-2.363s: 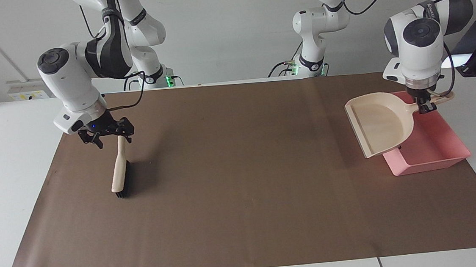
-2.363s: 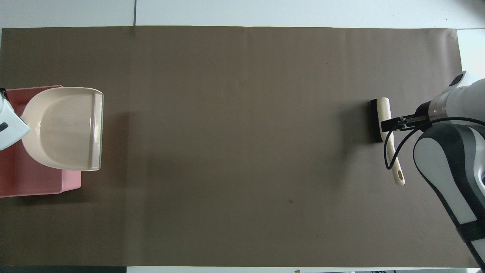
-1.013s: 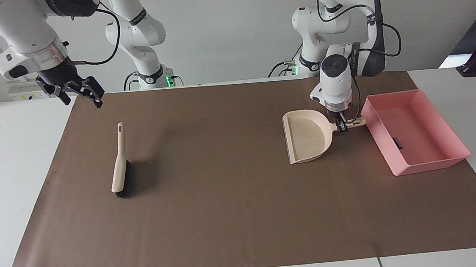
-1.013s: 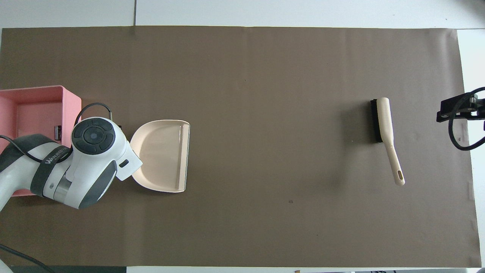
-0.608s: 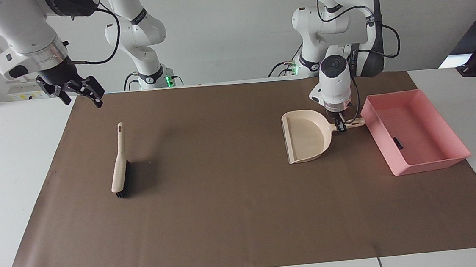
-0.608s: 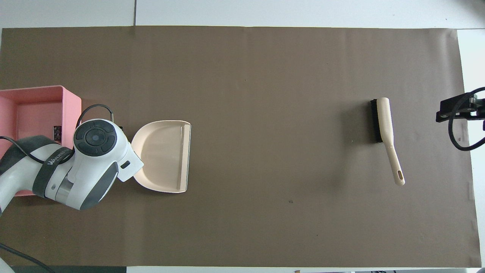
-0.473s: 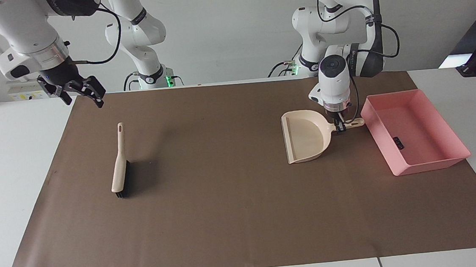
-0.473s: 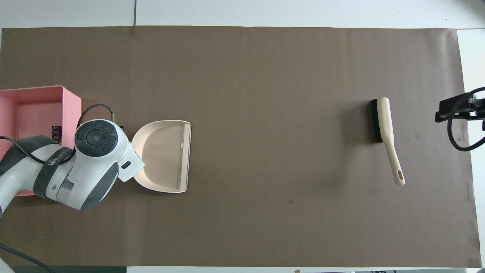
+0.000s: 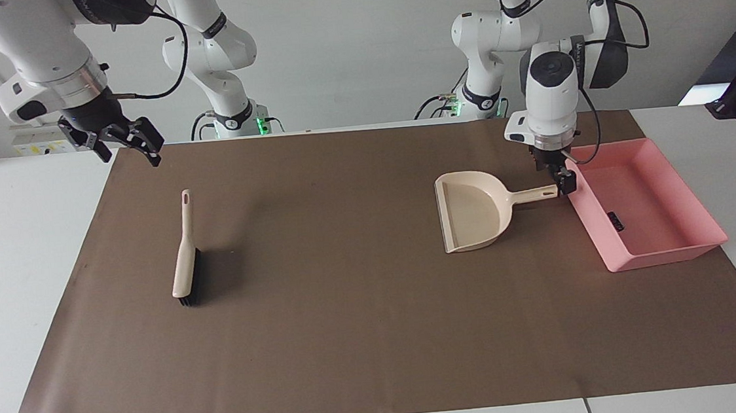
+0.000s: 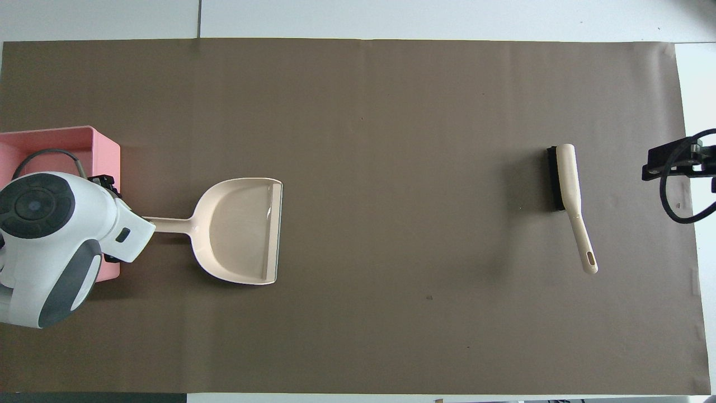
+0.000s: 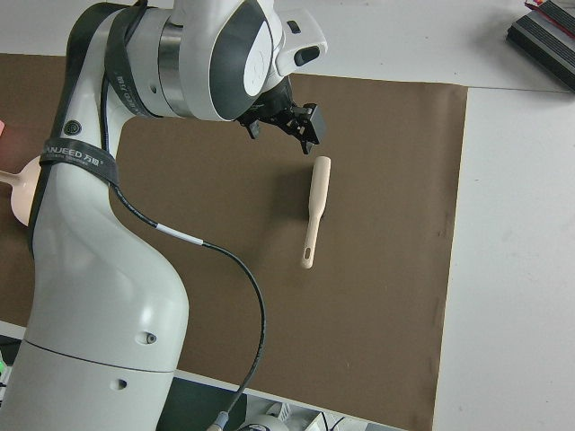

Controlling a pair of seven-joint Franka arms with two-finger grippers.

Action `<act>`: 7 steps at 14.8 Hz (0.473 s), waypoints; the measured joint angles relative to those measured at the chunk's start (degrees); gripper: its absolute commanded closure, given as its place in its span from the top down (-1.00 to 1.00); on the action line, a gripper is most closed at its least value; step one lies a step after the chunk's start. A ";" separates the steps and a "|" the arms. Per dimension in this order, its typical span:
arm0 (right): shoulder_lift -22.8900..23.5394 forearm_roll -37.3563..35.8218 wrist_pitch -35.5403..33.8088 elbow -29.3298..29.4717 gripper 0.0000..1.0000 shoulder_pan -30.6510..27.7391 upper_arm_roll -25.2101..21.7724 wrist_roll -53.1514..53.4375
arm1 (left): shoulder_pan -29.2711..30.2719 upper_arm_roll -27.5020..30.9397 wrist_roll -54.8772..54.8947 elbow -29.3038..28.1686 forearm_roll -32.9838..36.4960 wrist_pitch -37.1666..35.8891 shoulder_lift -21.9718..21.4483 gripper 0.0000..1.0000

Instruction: Clean e-waste and dump in bin

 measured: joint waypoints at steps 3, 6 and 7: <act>0.00 0.00 0.00 0.00 1.00 0.08 0.02 0.00 | 5.62 0.31 -7.56 -0.07 -4.64 -1.69 -1.47 0.94; 0.00 0.00 0.00 0.00 1.00 0.19 0.04 0.00 | 6.65 0.26 -20.71 0.02 -7.11 -1.69 -1.46 0.95; 0.00 0.00 0.00 0.00 1.00 0.19 0.04 0.00 | 6.63 0.12 -25.88 0.31 -7.97 -1.69 -1.44 0.95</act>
